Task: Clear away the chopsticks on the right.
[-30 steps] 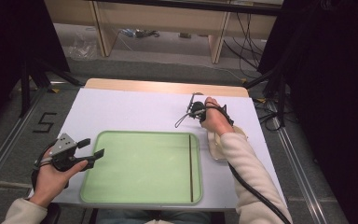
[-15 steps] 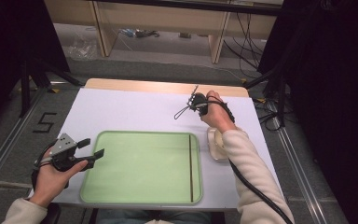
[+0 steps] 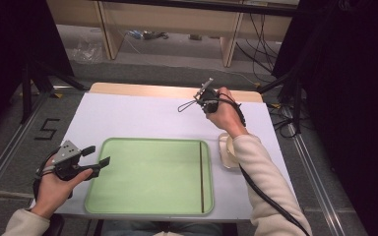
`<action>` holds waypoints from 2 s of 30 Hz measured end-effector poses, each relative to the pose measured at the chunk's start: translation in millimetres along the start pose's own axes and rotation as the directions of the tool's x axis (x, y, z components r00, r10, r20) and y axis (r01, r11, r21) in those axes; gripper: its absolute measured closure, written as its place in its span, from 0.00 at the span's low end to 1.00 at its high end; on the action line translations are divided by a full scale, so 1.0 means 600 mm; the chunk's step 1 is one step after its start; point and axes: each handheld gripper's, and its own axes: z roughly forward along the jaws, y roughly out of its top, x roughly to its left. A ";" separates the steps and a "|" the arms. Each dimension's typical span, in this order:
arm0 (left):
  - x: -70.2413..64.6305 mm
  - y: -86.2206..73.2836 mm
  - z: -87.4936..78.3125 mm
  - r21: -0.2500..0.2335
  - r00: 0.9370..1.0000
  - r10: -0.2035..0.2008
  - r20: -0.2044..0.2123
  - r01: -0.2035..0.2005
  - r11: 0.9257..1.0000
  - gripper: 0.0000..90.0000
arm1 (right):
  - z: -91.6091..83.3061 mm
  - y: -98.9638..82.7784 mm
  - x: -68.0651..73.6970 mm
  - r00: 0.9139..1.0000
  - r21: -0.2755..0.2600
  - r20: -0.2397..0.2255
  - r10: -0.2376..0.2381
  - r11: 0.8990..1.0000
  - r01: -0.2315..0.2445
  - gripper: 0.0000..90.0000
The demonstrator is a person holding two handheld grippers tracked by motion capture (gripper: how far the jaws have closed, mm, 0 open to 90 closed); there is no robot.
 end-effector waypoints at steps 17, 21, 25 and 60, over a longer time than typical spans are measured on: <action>0.000 0.000 0.000 0.000 1.000 -0.001 0.000 0.001 1.000 0.32 | -0.045 0.016 -0.015 0.989 -0.129 -0.046 0.138 0.981 -0.143 0.96; 0.000 0.000 0.000 -0.001 1.000 -0.001 0.000 0.001 1.000 0.32 | -0.055 0.018 -0.018 0.983 -0.138 -0.049 0.179 0.973 -0.185 0.96; 0.000 0.000 0.000 -0.001 1.000 -0.001 0.000 0.001 1.000 0.32 | -0.060 0.018 -0.019 0.968 -0.132 -0.074 0.241 0.960 -0.249 0.96; 0.000 -0.001 0.001 0.004 1.000 -0.001 -0.001 0.001 1.000 0.32 | -0.065 0.006 -0.025 0.751 0.040 -0.243 0.614 0.780 -0.624 0.96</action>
